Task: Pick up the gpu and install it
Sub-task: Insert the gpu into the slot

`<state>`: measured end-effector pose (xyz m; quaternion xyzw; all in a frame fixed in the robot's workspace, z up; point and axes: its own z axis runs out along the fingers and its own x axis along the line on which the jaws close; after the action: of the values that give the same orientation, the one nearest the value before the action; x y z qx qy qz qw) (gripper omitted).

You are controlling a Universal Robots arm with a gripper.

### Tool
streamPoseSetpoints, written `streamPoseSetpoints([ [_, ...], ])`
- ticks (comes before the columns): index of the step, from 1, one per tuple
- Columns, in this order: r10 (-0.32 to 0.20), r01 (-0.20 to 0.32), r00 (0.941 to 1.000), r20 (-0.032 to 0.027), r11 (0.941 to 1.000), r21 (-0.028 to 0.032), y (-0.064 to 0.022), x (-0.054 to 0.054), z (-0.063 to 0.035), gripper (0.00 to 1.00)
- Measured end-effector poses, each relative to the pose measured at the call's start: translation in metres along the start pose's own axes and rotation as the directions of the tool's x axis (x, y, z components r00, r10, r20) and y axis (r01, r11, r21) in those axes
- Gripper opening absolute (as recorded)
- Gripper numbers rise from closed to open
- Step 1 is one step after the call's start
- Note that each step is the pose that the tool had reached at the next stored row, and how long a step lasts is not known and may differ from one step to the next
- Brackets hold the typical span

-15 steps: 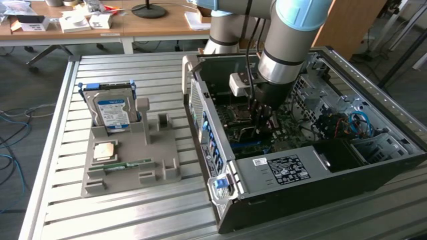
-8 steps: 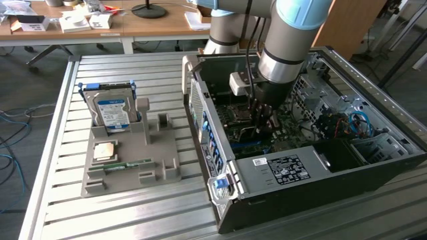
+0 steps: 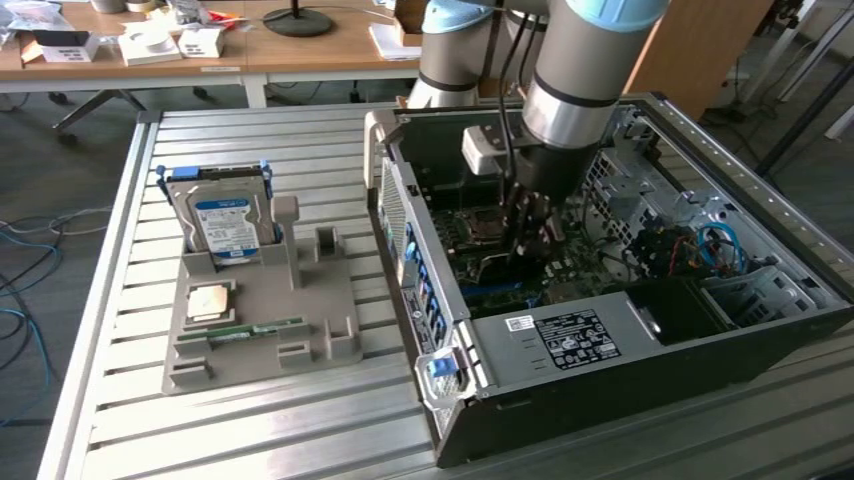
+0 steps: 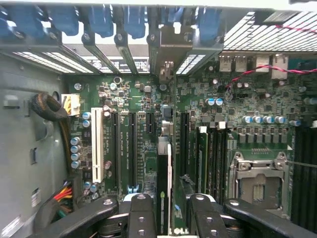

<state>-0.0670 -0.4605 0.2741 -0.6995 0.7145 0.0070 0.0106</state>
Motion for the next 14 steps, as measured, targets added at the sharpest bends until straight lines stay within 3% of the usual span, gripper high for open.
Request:
streamPoseSetpoints([
  [5, 0.000, 0.000, 1.0000, 0.0000, 1.0000, 0.0006, 0.0000, -0.001, -0.0146, 0.34],
  [14, 0.000, 0.000, 1.0000, -0.0021, 1.0000, 0.0010, -0.0001, -0.001, -0.0226, 0.34],
])
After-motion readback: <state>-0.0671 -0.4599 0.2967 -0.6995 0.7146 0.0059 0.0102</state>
